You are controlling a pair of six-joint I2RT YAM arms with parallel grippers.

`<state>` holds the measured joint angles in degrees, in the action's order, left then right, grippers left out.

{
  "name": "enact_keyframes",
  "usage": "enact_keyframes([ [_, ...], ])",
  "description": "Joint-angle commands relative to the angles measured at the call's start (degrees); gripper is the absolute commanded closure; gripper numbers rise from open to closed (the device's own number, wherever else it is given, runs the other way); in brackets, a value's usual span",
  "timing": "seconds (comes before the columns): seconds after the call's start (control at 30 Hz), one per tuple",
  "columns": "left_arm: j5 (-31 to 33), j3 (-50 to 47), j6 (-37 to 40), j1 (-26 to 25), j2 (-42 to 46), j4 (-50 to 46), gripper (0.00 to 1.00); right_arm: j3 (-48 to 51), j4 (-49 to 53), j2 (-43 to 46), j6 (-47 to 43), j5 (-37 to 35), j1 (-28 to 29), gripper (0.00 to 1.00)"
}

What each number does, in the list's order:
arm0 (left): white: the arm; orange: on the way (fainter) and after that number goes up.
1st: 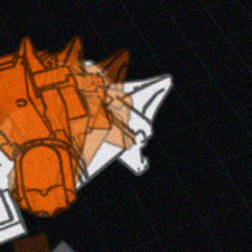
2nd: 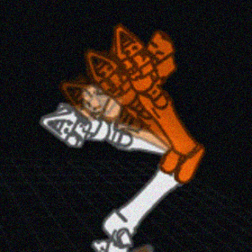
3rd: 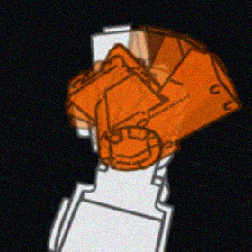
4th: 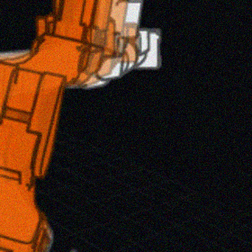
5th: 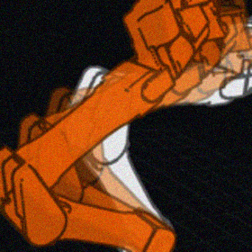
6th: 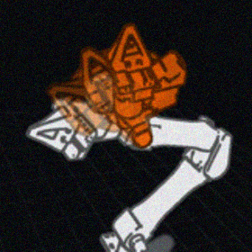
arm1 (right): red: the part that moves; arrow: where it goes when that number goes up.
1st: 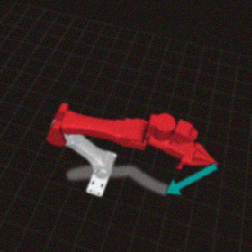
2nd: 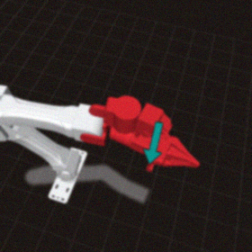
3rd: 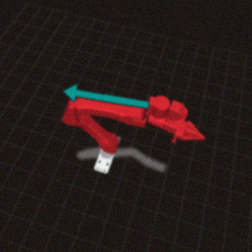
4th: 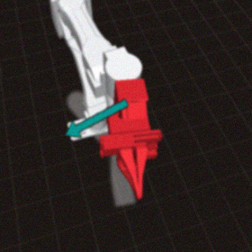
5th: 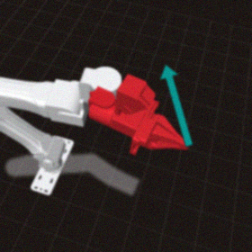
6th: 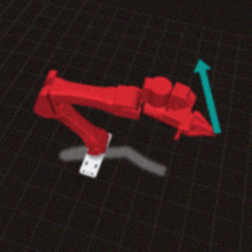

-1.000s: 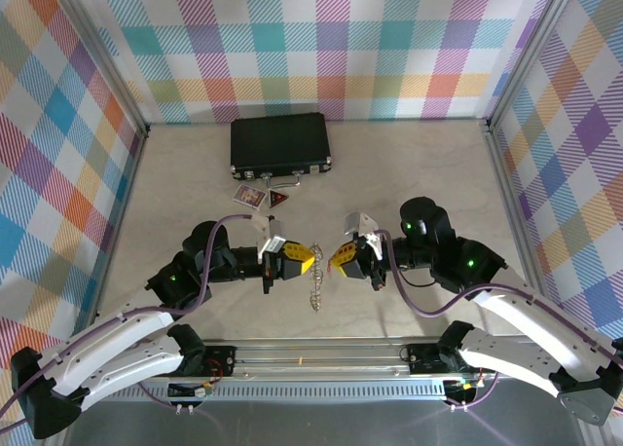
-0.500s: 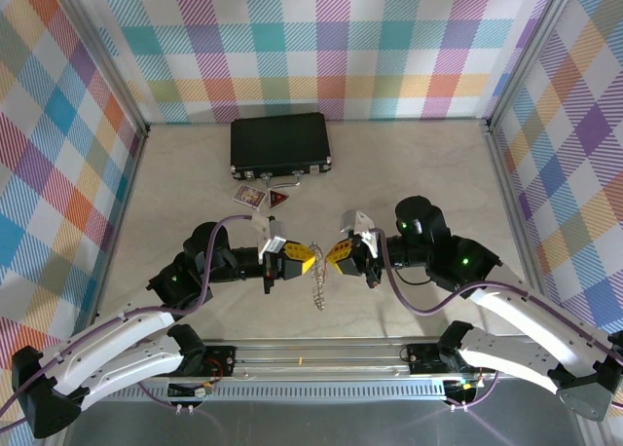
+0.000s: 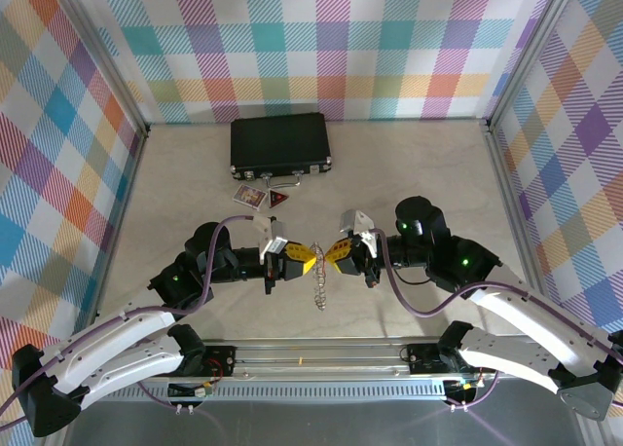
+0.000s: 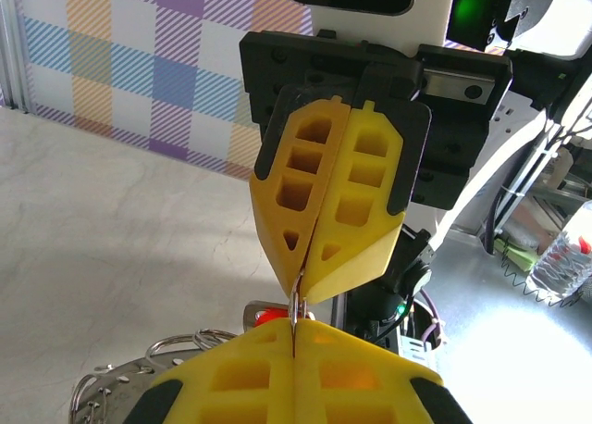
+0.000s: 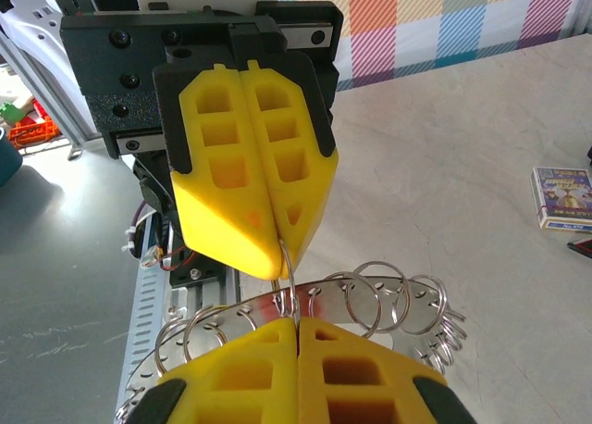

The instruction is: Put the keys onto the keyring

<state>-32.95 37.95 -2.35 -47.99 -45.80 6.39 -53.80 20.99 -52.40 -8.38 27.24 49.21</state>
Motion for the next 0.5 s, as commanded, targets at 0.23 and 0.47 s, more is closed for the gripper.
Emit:
enact_keyframes([
  [0.23, 0.78, -0.19, 0.05, -0.36, 0.85, 3.00, 1.00, -1.13, 1.27, 1.36, -0.43, -0.44, 0.80, 1.00],
  [0.47, 0.69, -0.12, -0.02, -0.35, 0.80, 2.97, 1.00, -1.39, 1.68, 1.11, -0.94, -0.82, 1.50, 1.00],
])
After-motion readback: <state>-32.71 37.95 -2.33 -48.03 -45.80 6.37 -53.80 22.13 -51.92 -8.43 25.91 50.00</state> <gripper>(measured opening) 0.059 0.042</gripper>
